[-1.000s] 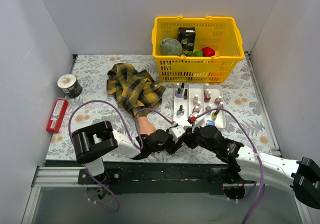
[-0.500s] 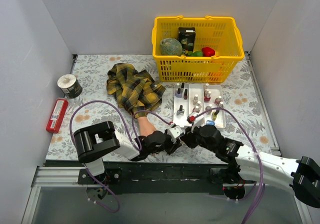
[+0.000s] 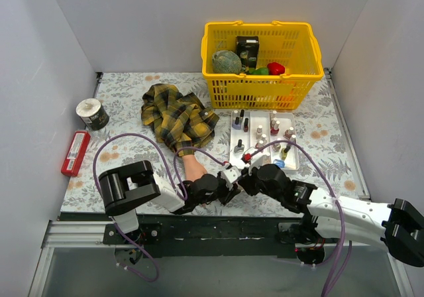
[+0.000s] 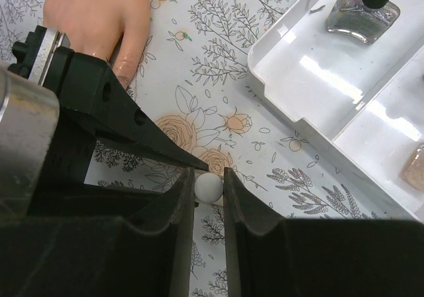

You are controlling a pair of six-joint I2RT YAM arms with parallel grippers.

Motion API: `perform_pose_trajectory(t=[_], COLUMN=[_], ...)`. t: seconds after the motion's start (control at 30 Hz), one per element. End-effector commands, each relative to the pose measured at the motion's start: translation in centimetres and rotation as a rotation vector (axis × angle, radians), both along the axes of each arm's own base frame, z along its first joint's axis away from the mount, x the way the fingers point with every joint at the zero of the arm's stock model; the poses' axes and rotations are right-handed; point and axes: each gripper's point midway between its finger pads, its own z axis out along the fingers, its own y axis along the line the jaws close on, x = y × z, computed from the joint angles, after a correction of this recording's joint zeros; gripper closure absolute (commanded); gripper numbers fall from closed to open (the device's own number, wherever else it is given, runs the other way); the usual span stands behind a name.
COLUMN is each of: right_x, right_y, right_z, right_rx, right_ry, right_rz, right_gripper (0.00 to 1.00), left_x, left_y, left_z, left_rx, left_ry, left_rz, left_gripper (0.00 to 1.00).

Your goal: Paint the nails

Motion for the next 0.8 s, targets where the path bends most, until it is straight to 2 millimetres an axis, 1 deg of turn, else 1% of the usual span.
perform_pose_trajectory(t=[0.0, 0.17, 0.2, 0.23, 0.3, 0.5, 0.53, 0.6, 0.73, 0.77], right_x=[0.4, 0.6, 0.5, 0.5, 0.7, 1.0, 1.1, 1.2, 1.6, 1.7], right_y=[0.6, 0.7, 0.3, 0.4, 0.2, 0.2, 0.3, 0.5, 0.8, 0.8], right_z=[1.2, 0.9, 0.3, 0.5, 0.4, -0.2, -0.1, 0.0, 0.2, 0.2], right_rx=[-0.018, -0.062, -0.096, -0.099, -0.108, -0.091, -0.084, -0.069, -0.049, -0.05], right_ry=[-0.02, -0.009, 0.009, 0.009, 0.02, 0.047, 0.049, 0.056, 0.076, 0.079], right_rz=[0.0, -0.01, -0.019, -0.022, -0.053, -0.111, -0.117, -0.14, -0.187, -0.193], right_gripper=[0.99, 0.99, 0.99, 0.99, 0.99, 0.99, 0.99, 0.99, 0.99, 0.88], left_x=[0.2, 0.8, 0.9, 1.0, 1.4, 2.0, 2.1, 2.4, 2.9, 2.9], left_y=[0.0, 0.4, 0.5, 0.6, 0.8, 0.5, 0.4, 0.2, 0.1, 0.1], left_z=[0.7, 0.9, 0.9, 1.1, 1.6, 2.0, 1.8, 2.2, 2.2, 1.8], left_rx=[-0.024, 0.006, 0.008, 0.006, -0.008, -0.031, -0.029, -0.046, -0.049, -0.034], left_ry=[-0.024, -0.041, -0.043, -0.046, -0.056, -0.052, -0.048, -0.045, -0.048, -0.045], left_rz=[0.006, 0.039, 0.046, 0.052, 0.075, 0.117, 0.121, 0.144, 0.169, 0.173], left_gripper=[0.99, 1.0, 1.0, 1.0, 1.0, 1.0, 1.0, 1.0, 1.0, 1.0])
